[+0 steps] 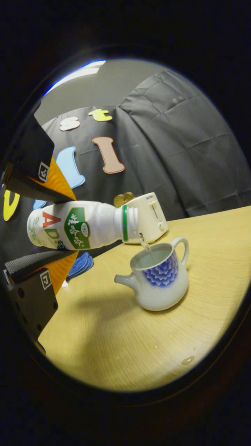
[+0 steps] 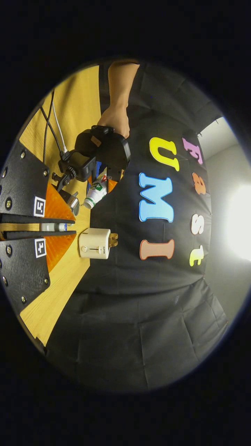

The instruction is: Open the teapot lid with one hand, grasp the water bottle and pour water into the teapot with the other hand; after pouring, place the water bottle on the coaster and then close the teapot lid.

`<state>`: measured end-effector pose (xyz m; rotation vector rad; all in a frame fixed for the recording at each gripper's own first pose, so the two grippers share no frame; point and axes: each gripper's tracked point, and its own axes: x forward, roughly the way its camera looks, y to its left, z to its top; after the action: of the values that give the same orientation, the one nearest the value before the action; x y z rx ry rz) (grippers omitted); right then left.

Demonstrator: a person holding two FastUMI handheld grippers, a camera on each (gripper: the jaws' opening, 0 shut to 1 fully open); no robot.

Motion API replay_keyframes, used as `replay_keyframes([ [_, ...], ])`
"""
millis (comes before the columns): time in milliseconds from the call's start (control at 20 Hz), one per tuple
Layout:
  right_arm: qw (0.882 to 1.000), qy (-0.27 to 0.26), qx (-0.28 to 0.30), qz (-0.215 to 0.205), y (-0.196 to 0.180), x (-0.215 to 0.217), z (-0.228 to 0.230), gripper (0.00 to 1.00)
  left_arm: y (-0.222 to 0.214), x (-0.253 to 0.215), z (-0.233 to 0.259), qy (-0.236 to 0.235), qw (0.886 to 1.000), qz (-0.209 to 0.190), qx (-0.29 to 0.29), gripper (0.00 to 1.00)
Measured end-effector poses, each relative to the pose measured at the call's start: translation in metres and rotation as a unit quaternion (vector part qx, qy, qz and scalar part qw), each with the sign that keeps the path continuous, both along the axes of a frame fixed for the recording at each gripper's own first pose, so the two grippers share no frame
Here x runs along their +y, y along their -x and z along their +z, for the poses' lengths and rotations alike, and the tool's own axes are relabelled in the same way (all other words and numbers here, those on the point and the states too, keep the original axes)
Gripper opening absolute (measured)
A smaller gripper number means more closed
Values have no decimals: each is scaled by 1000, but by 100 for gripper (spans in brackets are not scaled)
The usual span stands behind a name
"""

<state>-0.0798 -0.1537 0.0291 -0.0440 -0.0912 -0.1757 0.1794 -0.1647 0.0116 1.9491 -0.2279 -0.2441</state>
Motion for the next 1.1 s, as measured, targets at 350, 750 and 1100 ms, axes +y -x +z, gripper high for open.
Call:
replay_keyframes([
  [350, 1000, 7, -13, -2, 8, 1, 6, 8, -3, -3, 5, -35, 999, -14, -14, 76],
  [750, 1000, 13, -13, -3, 8, 7, 8, 8, -7, -2, 9, -46, 999, -21, -20, 82],
  [1100, 1000, 18, -12, -7, 7, 8, 11, 8, -8, -2, 8, -36, 999, -22, -16, 76],
])
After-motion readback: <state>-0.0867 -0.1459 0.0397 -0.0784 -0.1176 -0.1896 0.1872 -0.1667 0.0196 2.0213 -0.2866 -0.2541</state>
